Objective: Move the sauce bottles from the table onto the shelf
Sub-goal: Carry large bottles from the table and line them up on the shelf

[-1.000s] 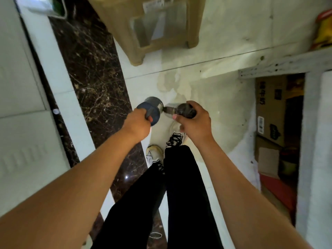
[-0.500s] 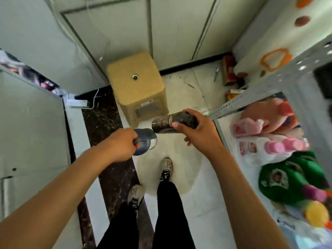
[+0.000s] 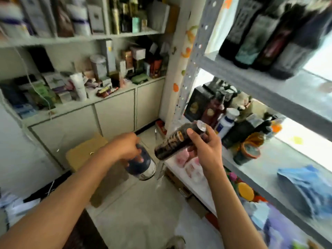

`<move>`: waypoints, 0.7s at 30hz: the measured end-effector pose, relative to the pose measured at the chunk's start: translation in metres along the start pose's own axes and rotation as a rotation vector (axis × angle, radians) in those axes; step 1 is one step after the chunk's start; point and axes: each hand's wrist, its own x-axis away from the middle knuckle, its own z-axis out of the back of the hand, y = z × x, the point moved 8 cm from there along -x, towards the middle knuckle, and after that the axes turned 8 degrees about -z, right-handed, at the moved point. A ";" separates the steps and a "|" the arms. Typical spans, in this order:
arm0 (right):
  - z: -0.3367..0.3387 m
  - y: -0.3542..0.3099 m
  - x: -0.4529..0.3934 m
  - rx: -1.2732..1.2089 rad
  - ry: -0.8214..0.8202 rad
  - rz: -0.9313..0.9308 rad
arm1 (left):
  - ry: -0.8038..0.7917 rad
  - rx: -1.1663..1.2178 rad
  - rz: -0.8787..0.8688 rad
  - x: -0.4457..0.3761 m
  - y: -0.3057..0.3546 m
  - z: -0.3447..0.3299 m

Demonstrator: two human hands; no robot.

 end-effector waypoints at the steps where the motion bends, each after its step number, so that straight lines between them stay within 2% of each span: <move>1: 0.020 -0.016 0.004 -0.034 0.027 0.023 | 0.018 -0.053 -0.029 0.002 0.024 0.009; 4: 0.073 -0.055 0.011 -0.117 0.074 0.055 | 0.180 -0.284 -0.137 0.014 0.098 0.037; 7: 0.129 -0.092 0.008 -0.151 0.082 0.106 | 0.338 -0.401 -0.273 0.029 0.170 0.054; 13: 0.210 -0.153 -0.001 -0.127 0.000 0.209 | 0.359 -0.511 -0.512 0.040 0.281 0.058; 21: 0.270 -0.211 -0.021 -0.050 -0.023 0.380 | 0.401 -0.451 -0.564 0.048 0.360 0.087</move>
